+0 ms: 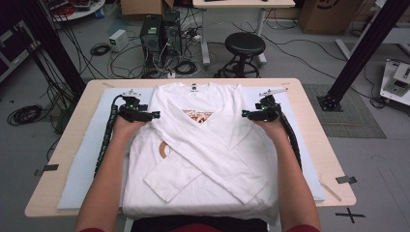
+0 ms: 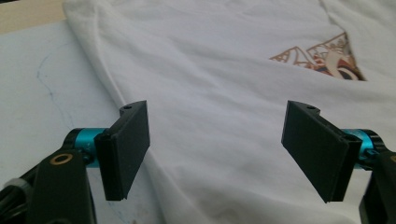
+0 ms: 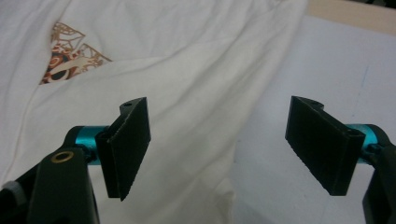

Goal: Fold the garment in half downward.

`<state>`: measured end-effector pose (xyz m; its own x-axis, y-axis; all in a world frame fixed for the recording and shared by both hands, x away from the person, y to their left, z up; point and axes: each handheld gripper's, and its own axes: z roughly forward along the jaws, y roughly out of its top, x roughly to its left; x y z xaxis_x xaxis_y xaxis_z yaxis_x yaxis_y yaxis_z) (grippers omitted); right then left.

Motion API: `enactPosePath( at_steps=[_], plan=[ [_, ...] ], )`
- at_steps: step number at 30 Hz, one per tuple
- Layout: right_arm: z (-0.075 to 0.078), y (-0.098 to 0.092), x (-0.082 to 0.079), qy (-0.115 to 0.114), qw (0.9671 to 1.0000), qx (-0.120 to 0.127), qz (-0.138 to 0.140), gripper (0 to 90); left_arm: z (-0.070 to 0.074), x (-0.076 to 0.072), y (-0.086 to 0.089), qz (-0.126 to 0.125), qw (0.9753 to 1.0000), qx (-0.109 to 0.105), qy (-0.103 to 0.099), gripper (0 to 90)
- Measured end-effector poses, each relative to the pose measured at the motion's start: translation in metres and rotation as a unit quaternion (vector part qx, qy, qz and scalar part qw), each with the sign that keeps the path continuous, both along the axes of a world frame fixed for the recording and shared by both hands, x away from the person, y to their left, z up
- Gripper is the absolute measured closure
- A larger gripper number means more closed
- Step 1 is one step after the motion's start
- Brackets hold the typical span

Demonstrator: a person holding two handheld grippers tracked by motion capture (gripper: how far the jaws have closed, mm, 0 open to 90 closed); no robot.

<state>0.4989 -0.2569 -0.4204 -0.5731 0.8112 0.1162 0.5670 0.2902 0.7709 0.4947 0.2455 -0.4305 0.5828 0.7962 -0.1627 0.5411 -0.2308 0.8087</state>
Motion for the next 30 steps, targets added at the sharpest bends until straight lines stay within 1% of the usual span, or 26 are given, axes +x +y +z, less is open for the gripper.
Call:
enactPosePath(
  at_steps=[2,3,4,7,8,9,10,11,13,15,17,18,19,20,21,22,23,24,25,26,27,28,30],
  plan=[
    [-0.007,0.002,0.008,0.007,1.0000,-0.006,-0.004,22.5,-0.006,0.005,0.003,0.012,0.9999,-0.008,-0.001,23.6],
    [-0.011,0.003,0.012,0.011,0.9999,-0.006,-0.006,22.5,-0.009,0.007,0.005,0.020,0.9998,-0.007,0.004,23.7],
    [-0.015,0.003,0.016,0.017,0.9998,-0.007,-0.008,22.5,-0.011,0.010,0.005,0.022,0.9997,0.000,0.014,23.7],
    [-0.023,0.004,0.026,0.034,0.9991,-0.018,-0.019,22.5,-0.016,0.021,0.004,0.022,0.9992,0.014,0.032,23.7],
    [-0.026,0.004,0.029,0.037,0.9989,-0.018,-0.022,22.6,-0.017,0.024,0.003,0.024,0.9989,0.016,0.036,23.7],
    [-0.027,0.003,0.032,0.042,0.9987,-0.017,-0.024,22.6,-0.019,0.028,0.002,0.025,0.9989,0.022,0.033,23.6],
    [-0.028,0.003,0.035,0.042,0.9987,-0.014,-0.025,23.7,-0.020,0.032,0.002,0.026,0.9989,0.020,0.035,23.6],
    [-0.028,0.003,0.037,0.038,0.9988,-0.012,-0.026,25.2,-0.020,0.035,0.003,0.028,0.9989,0.018,0.032,23.7],
    [-0.029,0.002,0.042,0.033,0.9991,-0.011,-0.023,26.7,-0.021,0.041,0.001,0.032,0.9988,0.023,0.031,23.6],
    [-0.029,0.001,0.046,0.033,0.9991,-0.009,-0.026,32.3,-0.021,0.045,-0.003,0.038,0.9985,0.028,0.026,23.7],
    [-0.028,0.002,0.049,0.033,0.9990,-0.014,-0.024,37.7,-0.021,0.048,-0.005,0.046,0.9982,0.030,0.026,25.1],
    [-0.027,0.003,0.050,0.034,0.9990,-0.017,-0.022,42.2,-0.020,0.050,-0.006,0.046,0.9980,0.035,0.025,25.1],
    [-0.026,0.005,0.052,0.033,0.9991,-0.021,-0.019,49.4,-0.020,0.052,-0.007,0.046,0.9981,0.033,0.024,26.1],
    [-0.026,0.007,0.052,0.034,0.9992,-0.018,-0.014,54.4,-0.021,0.052,-0.009,0.048,0.9980,0.032,0.024,27.8],
    [-0.026,0.009,0.052,0.032,0.9993,-0.019,-0.011,58.6,-0.020,0.052,-0.010,0.049,0.9978,0.038,0.021,31.3],
    [-0.026,0.012,0.052,0.028,0.9993,-0.025,-0.009,63.5,-0.020,0.052,-0.012,0.054,0.9971,0.050,0.017,36.1],
    [-0.026,0.015,0.052,0.027,0.9993,-0.024,-0.007,71.8,-0.019,0.051,-0.013,0.058,0.9959,0.068,0.011,41.0],
    [-0.026,0.017,0.051,0.026,0.9994,-0.022,-0.002,77.9,-0.018,0.050,-0.013,0.057,0.9955,0.075,0.006,50.1],
    [-0.026,0.019,0.050,0.024,0.9994,-0.026,-0.003,82.7,-0.018,0.050,-0.012,0.047,0.9972,0.057,0.013,62.5],
    [-0.025,0.020,0.049,0.021,0.9993,-0.030,-0.001,85.2,-0.018,0.049,-0.012,0.042,0.9976,0.053,0.013,72.7],
    [-0.024,0.021,0.049,0.017,0.9993,-0.034,0.000,87.0,-0.018,0.048,-0.013,0.039,0.9977,0.055,0.012,75.3],
    [-0.022,0.021,0.048,0.017,0.9993,-0.035,-0.001,87.7,-0.018,0.047,-0.014,0.032,0.9980,0.054,0.010,79.8],
    [-0.019,0.019,0.046,0.018,0.9994,-0.030,0.001,88.2,-0.016,0.045,-0.015,0.026,0.9981,0.056,0.007,82.9]
  ],
)
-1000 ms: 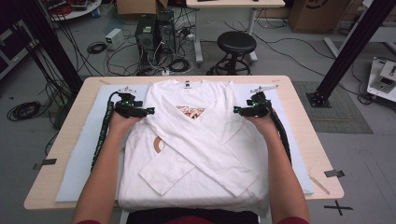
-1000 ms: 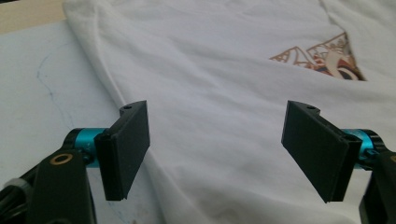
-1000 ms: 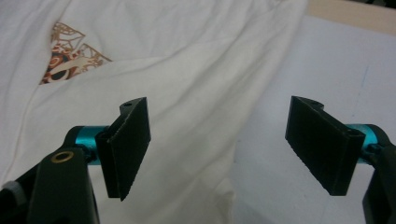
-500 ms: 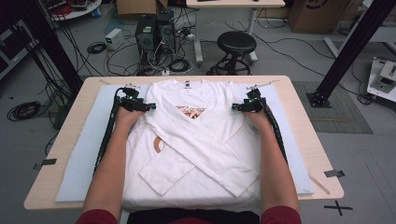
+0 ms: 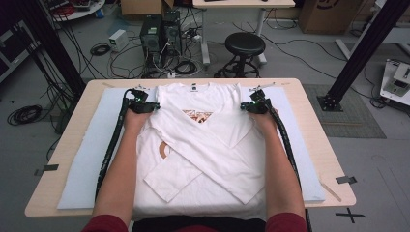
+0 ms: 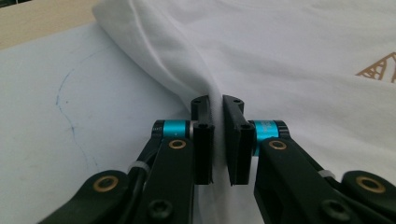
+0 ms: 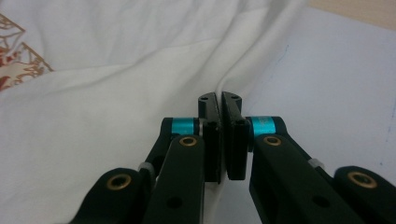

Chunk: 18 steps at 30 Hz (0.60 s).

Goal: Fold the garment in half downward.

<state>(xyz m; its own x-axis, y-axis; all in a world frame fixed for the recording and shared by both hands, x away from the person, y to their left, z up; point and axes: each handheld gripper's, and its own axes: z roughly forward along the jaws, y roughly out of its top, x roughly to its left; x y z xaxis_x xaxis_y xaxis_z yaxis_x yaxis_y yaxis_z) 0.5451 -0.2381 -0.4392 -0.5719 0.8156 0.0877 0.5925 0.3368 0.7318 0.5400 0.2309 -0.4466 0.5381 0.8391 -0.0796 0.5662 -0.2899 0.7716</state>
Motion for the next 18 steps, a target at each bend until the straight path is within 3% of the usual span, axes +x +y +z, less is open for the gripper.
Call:
enactPosePath(
  at_steps=[6,9,18],
  plan=[
    [0.017,-0.009,-0.010,-0.013,0.9992,0.035,0.014,88.4,0.012,-0.010,0.010,-0.025,0.9974,-0.067,-0.008,83.7],
    [0.025,-0.011,-0.017,-0.020,0.9986,0.045,0.020,88.5,0.021,-0.017,0.016,-0.041,0.9944,-0.097,-0.009,83.6],
    [0.039,-0.027,-0.042,-0.033,0.9956,0.077,0.042,88.4,0.041,-0.046,0.033,-0.079,0.9845,-0.153,-0.029,83.7]
  ],
)
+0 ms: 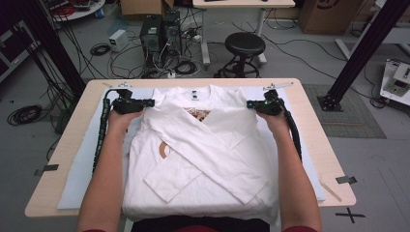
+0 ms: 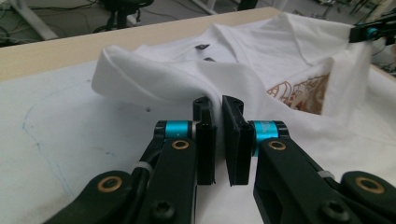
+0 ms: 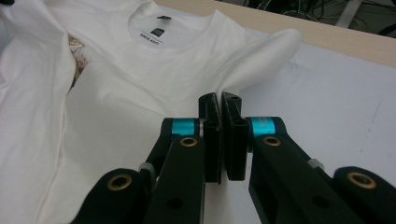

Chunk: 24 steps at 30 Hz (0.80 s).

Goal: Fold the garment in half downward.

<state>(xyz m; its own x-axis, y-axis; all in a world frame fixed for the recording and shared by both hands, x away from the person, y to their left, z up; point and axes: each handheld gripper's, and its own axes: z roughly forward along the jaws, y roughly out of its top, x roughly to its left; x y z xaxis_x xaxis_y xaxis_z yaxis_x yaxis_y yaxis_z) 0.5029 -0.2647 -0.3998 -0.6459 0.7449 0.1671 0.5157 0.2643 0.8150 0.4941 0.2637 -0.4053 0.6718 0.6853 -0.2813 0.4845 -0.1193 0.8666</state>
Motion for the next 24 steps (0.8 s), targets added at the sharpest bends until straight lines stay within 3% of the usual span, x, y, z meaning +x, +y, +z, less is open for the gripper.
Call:
enactPosePath(
  at_steps=[3,8,15,18,24],
  plan=[
    [0.003,-0.004,-0.012,-0.006,0.9998,0.015,0.011,88.5,0.002,-0.012,0.005,-0.009,0.9999,-0.003,-0.005,83.7],
    [0.007,-0.006,-0.031,-0.017,0.9993,0.019,0.028,88.5,0.006,-0.033,0.012,-0.026,0.9994,-0.016,-0.013,83.7],
    [0.007,-0.015,-0.072,-0.040,0.9973,0.033,0.052,88.4,0.012,-0.078,0.016,-0.059,0.9975,-0.015,-0.035,83.6],
    [0.001,-0.015,-0.090,-0.046,0.9968,0.026,0.060,88.3,0.007,-0.097,0.018,-0.070,0.9964,-0.008,-0.047,83.6],
    [-0.017,-0.017,-0.115,-0.039,0.9969,0.015,0.066,88.3,-0.012,-0.119,0.022,-0.081,0.9962,0.008,-0.031,83.6]
  ],
)
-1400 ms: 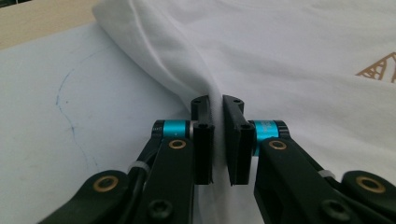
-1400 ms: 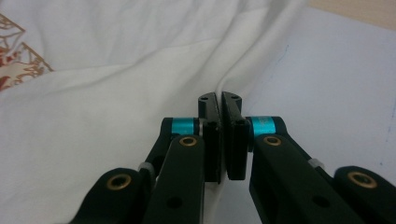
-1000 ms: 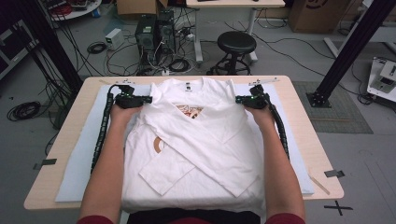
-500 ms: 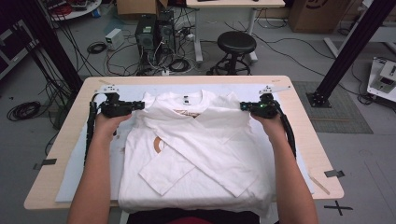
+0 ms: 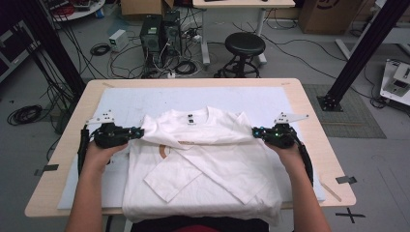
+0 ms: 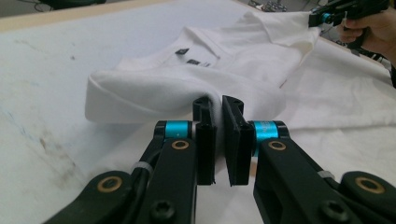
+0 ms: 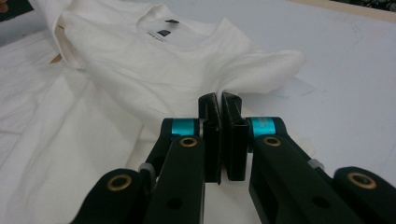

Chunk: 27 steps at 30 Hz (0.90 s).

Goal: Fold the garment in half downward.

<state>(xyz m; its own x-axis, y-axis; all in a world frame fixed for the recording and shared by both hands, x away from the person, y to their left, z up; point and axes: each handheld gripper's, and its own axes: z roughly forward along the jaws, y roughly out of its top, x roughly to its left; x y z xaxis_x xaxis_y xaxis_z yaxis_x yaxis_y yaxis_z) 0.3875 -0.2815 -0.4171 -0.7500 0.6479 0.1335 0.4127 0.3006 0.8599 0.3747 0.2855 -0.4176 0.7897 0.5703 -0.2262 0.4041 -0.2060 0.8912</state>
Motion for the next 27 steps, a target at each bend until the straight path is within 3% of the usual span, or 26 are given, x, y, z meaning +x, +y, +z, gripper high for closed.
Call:
enactPosePath(
  at_steps=[6,12,19,21,23,25,27],
  plan=[
    [-0.007,0.000,-0.020,-0.007,0.9999,-0.008,0.004,88.3,-0.013,-0.015,0.000,-0.010,0.9996,0.013,0.022,83.6],
    [-0.018,-0.003,-0.035,0.006,0.9997,-0.021,0.004,88.4,-0.026,-0.026,0.000,-0.023,0.9983,0.027,0.045,83.7],
    [-0.026,0.000,-0.043,0.017,0.9986,-0.049,0.005,88.3,-0.034,-0.027,-0.001,-0.010,0.9957,0.056,0.073,82.0],
    [-0.027,0.000,-0.045,0.022,0.9985,-0.050,0.005,85.4,-0.034,-0.027,-0.001,-0.006,0.9959,0.056,0.071,74.5],
    [-0.028,-0.001,-0.044,0.020,0.9985,-0.052,-0.002,72.4,-0.032,-0.026,0.000,0.007,0.9963,0.040,0.075,63.3],
    [-0.025,-0.005,-0.043,0.024,0.9989,-0.037,-0.013,66.9,-0.028,-0.026,0.002,0.024,0.9974,0.030,0.062,52.7],
    [-0.020,-0.009,-0.042,0.012,0.9992,-0.026,-0.029,64.3,-0.025,-0.025,0.005,0.039,0.9977,0.017,0.052,45.9]
  ],
)
